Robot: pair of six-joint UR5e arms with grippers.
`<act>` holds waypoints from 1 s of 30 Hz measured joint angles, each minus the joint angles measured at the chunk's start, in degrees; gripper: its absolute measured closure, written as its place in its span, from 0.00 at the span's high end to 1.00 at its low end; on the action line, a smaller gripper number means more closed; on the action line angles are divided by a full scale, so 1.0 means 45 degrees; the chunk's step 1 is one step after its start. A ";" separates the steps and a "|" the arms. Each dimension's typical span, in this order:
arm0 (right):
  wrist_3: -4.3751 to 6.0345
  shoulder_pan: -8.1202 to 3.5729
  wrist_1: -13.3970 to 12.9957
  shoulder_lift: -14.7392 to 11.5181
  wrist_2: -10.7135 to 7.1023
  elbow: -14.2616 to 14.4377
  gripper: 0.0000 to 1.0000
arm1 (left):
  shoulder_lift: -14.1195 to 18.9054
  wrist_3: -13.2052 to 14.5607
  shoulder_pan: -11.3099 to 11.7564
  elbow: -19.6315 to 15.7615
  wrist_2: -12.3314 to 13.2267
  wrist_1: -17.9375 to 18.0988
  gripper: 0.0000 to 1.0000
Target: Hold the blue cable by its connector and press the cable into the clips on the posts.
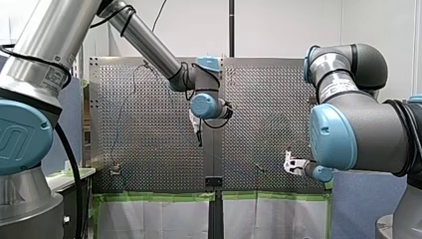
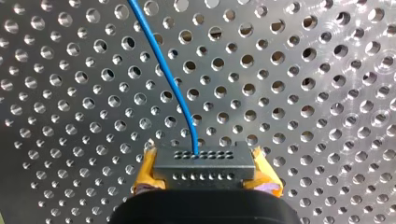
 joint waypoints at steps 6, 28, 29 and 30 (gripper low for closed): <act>0.0000 0.0021 0.0011 0.0001 -0.0001 -0.0003 0.00 | 0.0728 -0.0241 0.0016 -0.0729 0.0221 0.0470 1.00; -0.0460 -0.0003 0.0357 -0.0051 0.0564 -0.0002 0.00 | 0.0429 -0.1200 0.0143 -0.3692 0.0632 0.3415 1.00; -0.0550 -0.0013 0.0463 -0.0092 0.0655 -0.0002 0.00 | 0.0422 -0.1245 0.0183 -0.3823 0.0572 0.3535 1.00; -0.0637 -0.0025 0.0573 -0.0148 0.0730 -0.0002 0.00 | 0.0411 -0.1298 0.0238 -0.3948 0.0539 0.3661 1.00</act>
